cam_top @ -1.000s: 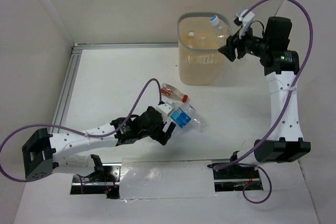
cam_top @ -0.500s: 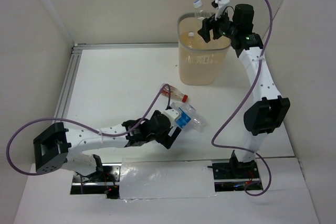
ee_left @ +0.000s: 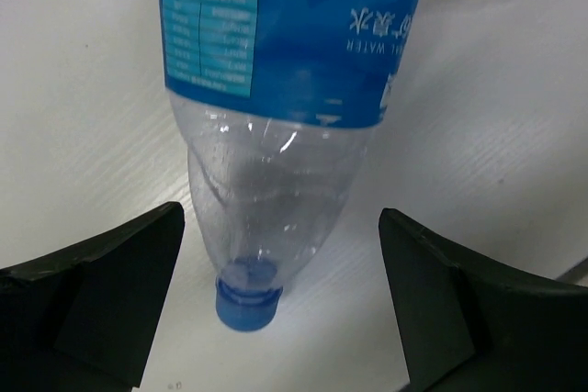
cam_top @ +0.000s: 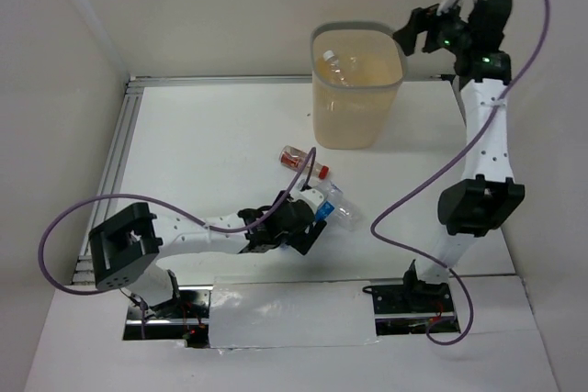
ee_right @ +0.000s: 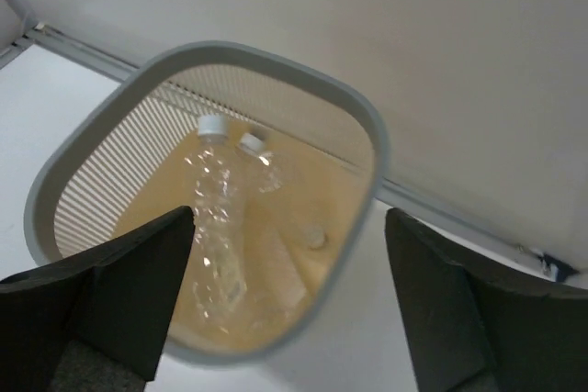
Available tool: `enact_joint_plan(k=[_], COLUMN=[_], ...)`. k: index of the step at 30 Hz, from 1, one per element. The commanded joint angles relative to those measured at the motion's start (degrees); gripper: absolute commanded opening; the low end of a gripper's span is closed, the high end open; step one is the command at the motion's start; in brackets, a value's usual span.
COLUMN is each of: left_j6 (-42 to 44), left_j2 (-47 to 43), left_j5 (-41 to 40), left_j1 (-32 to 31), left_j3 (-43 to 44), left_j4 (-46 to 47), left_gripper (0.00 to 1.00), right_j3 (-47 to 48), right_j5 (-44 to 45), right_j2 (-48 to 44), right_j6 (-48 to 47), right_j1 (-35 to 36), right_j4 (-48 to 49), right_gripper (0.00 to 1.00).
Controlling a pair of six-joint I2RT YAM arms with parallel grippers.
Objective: Put the plastic bottles in the bin
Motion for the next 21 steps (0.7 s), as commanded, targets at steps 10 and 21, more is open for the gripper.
enact_joint_plan(k=[10, 21], left_j6=[0.39, 4.85], left_j2=[5.91, -13.70], left_j5=[-4.46, -4.09], left_j1=[-0.27, -2.12], left_j3=[5.61, 14.90], left_j4=[4.08, -0.06], left_gripper=[0.46, 0.32], right_j3=[-30.85, -60.47], right_j5=[-26.94, -17.38], right_j2=[-22.53, -41.78], right_j6=[-26.09, -38.10], right_j1=[-16.96, -8.80], right_j4=[-28.99, -30.53], right_gripper=[0.72, 0.65])
